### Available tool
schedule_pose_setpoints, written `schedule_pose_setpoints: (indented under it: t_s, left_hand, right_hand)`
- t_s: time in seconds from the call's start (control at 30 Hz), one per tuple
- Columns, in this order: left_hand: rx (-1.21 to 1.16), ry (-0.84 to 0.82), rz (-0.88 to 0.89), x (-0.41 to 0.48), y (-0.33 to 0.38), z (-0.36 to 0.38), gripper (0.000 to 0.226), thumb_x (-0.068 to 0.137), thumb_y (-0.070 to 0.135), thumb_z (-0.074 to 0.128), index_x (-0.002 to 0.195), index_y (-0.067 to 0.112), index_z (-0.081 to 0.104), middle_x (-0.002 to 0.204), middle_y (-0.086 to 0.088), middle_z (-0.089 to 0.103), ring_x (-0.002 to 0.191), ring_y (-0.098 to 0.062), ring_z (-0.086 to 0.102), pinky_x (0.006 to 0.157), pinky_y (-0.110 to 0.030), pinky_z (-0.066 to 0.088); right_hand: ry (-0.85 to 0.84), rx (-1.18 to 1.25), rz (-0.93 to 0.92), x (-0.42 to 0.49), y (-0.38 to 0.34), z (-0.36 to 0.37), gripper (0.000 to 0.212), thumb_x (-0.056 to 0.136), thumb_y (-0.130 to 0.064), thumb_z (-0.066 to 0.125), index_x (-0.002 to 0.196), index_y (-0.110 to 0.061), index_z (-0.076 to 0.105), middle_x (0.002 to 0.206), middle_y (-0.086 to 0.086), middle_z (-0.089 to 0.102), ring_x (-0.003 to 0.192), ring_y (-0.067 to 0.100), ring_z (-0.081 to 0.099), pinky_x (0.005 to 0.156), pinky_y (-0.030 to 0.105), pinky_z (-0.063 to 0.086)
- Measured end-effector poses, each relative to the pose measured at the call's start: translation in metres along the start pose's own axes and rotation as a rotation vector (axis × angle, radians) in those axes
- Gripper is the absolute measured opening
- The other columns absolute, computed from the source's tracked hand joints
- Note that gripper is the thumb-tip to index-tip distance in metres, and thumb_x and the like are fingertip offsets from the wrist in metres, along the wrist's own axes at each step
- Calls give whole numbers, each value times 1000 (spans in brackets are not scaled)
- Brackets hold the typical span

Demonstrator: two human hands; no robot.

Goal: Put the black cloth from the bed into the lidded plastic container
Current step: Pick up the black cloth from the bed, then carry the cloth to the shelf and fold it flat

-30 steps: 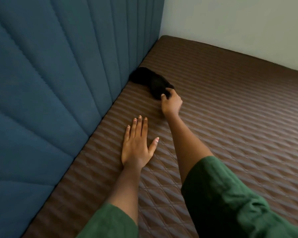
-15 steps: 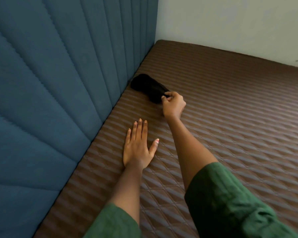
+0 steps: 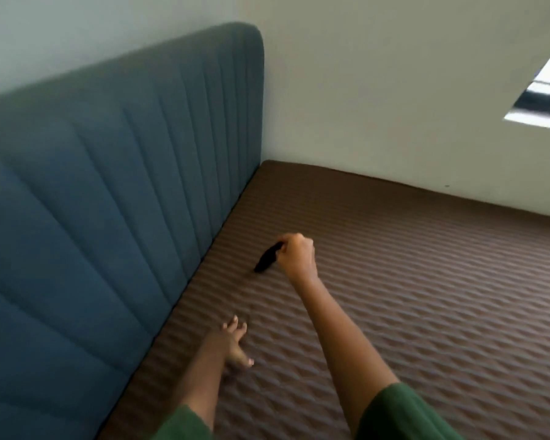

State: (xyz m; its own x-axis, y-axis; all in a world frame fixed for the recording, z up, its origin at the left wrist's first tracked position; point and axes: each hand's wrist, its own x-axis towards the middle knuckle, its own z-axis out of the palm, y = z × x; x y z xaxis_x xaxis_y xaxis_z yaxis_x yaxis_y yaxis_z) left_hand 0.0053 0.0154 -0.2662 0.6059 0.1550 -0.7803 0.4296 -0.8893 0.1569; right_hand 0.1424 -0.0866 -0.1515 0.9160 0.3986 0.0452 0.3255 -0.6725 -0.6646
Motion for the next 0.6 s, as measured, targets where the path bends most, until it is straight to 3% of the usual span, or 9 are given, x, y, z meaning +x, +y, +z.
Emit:
schedule_pose_setpoints:
  t_s: [0.17, 0.23, 0.33, 0.47, 0.53, 0.6]
  left_hand:
    - [104, -44, 1, -36, 3, 34, 97, 80, 52, 61, 151, 19, 4, 159, -12, -10, 146, -31, 10, 117, -38, 17]
    - [-4, -64, -1, -51, 9, 35, 89, 82, 56, 55, 150, 17, 13, 160, -10, 1, 145, -28, 18, 117, -35, 20]
    - [-558, 35, 24, -85, 26, 18, 72, 88, 52, 48, 144, 9, 33, 153, -10, 30, 139, -23, 34, 115, -32, 27]
    - [-1417, 171, 171, -135, 51, -32, 51, 99, 35, 35, 141, 7, 36, 149, -12, 37, 137, -26, 35, 111, -33, 27]
    - [-1659, 208, 214, -163, 55, -56, 53, 98, 40, 34, 140, 8, 38, 145, -17, 41, 133, -31, 40, 109, -38, 31]
    - [-1752, 200, 270, -193, 57, -72, 60, 95, 49, 32, 138, 9, 40, 139, -22, 46, 124, -35, 48, 101, -42, 39]
  right_hand:
    - [-93, -164, -60, -41, -5, -14, 23, 83, 8, 51, 98, -3, 66, 95, 14, 69, 89, 30, 66, 68, 30, 55]
    - [-82, -252, -85, -54, -8, -19, 21, 86, 3, 50, 95, -7, 67, 94, 10, 69, 85, 27, 67, 70, 35, 58]
    - [-35, -337, -116, -73, -22, -36, 14, 86, -6, 54, 89, -10, 67, 95, 4, 62, 84, 25, 63, 69, 38, 56]
    - [11, -341, -141, -97, -52, -62, 14, 82, -15, 58, 90, -9, 67, 102, 6, 58, 97, 25, 54, 76, 37, 53]
    - [28, -321, -155, -110, -72, -78, 16, 81, -19, 57, 92, -9, 66, 101, 7, 63, 96, 27, 58, 80, 37, 51]
    - [46, -279, -174, -122, -92, -94, 16, 82, -20, 57, 93, -11, 64, 96, 6, 68, 89, 27, 64, 79, 37, 52]
